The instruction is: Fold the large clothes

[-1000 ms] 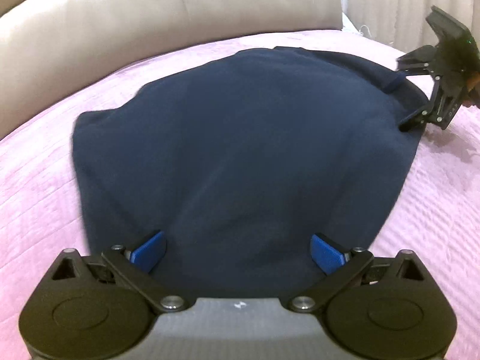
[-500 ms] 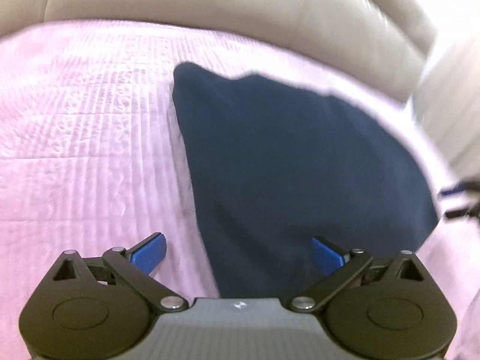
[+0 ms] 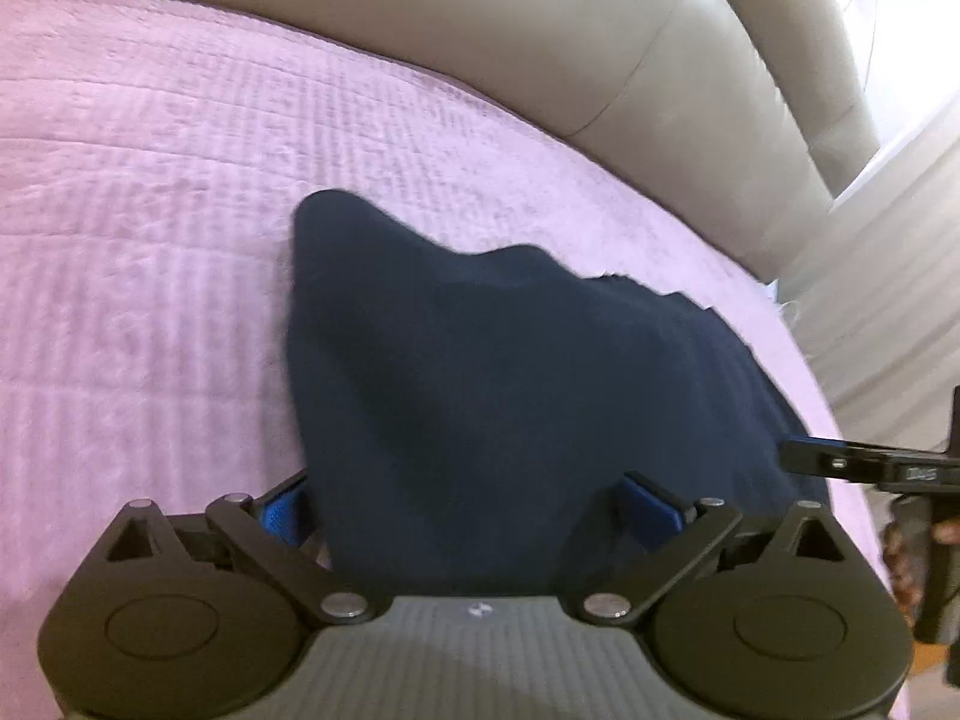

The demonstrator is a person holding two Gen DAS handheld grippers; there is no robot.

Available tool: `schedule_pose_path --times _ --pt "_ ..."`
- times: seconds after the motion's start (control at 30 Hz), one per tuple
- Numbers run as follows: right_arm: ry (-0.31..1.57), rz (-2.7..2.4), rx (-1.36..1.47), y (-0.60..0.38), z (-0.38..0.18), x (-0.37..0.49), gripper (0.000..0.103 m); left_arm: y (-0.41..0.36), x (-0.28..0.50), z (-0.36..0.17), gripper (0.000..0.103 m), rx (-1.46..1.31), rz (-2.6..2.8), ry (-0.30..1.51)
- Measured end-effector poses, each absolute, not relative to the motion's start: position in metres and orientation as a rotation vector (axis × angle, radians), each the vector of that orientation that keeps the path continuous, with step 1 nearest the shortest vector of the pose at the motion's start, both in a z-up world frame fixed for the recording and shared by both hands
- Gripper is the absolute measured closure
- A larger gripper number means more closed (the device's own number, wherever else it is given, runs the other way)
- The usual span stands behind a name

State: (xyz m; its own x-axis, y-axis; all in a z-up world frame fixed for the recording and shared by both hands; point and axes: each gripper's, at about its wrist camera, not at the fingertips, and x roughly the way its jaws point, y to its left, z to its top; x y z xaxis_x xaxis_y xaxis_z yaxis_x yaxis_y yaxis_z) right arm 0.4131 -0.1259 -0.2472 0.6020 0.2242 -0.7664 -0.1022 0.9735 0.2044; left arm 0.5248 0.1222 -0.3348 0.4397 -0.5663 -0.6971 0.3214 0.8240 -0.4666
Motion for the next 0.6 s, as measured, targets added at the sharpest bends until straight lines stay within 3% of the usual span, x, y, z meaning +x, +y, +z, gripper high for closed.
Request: schedule_pose_path --times 0.27,0.5,0.6 --pt "0.849 0.143 0.102 -0.131 -0.25 0.441 0.002 0.101 0.497 -0.34 0.001 -0.229 -0.671 1.001" --pt "0.847 0.116 0.071 -0.126 -0.257 0.449 0.001 0.126 0.463 -0.342 0.011 -0.331 -0.689 1.026" --pt "0.845 0.109 0.047 -0.123 -0.262 0.447 0.001 0.129 0.462 -0.345 0.011 -0.362 -0.691 1.025"
